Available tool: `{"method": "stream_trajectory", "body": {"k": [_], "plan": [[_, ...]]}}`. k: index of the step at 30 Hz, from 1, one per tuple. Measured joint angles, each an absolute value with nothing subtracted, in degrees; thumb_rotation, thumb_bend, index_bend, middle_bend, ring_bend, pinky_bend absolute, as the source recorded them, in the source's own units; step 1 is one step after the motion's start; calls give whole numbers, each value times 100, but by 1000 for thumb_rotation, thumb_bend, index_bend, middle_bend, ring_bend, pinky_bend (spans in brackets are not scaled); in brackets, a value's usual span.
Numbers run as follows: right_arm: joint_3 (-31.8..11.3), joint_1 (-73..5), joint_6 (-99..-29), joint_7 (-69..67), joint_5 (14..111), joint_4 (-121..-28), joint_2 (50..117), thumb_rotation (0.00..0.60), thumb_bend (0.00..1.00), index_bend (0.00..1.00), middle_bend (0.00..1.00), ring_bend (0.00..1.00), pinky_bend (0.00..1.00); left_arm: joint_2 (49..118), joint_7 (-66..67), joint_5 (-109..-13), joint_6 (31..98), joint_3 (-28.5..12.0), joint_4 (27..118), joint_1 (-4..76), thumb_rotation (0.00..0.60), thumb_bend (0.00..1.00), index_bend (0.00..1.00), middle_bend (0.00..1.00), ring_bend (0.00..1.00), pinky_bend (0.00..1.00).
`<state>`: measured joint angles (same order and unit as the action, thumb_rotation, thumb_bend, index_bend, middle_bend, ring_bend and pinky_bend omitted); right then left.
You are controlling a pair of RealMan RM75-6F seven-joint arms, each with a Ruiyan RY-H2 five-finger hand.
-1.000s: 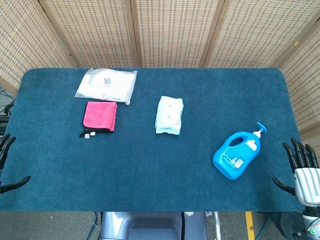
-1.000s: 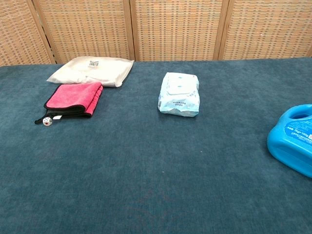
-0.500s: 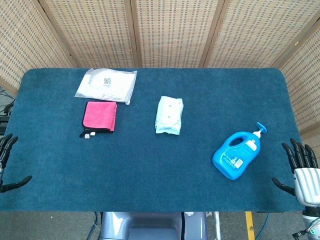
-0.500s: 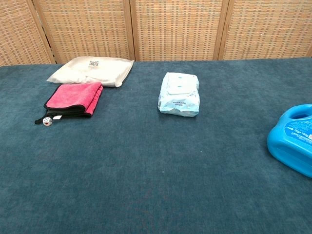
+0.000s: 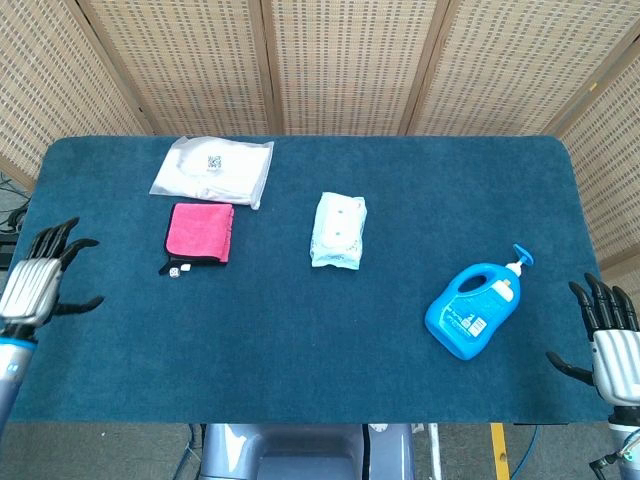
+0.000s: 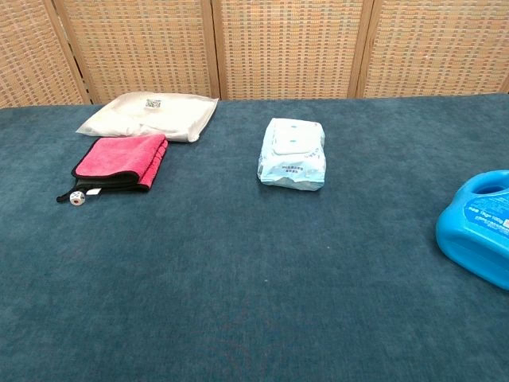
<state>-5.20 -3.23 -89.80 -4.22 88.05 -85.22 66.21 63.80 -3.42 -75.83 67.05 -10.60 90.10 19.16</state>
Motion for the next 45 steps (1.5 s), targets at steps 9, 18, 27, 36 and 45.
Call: {"method": "stream_trajectory", "body": {"k": [9,18,27,36,45], "plan": [[-530,-381,-8793,-537,8707,-8492,6595,600,0,31,0,0,0,7468,142,-6685,5434,-1339,7828,2887,600,346,385,0,0,0],[-526,-437,-8638,-647,8638,-8450,6573,600,0,31,0,0,0,8344,420,-6340,5133,-1225,6986,3200,600,383,404,0,0,0],[-512,-445,-8622,-640,8636,-8458,6573,600,0,31,0,0,0,8796,401,-6361,5205,-1121,6601,3227,600,384,406,0,0,0],[-514,-462,-8586,-653,8613,-8444,6577,600,0,31,0,0,0,9069,331,-6319,4952,-1065,6198,3317,600,385,406,0,0,0],[-515,-474,-8552,-648,8583,-8431,6585,600,0,31,0,0,0,9417,349,-6202,4855,-1079,5718,3385,600,386,408,0,0,0]]}}
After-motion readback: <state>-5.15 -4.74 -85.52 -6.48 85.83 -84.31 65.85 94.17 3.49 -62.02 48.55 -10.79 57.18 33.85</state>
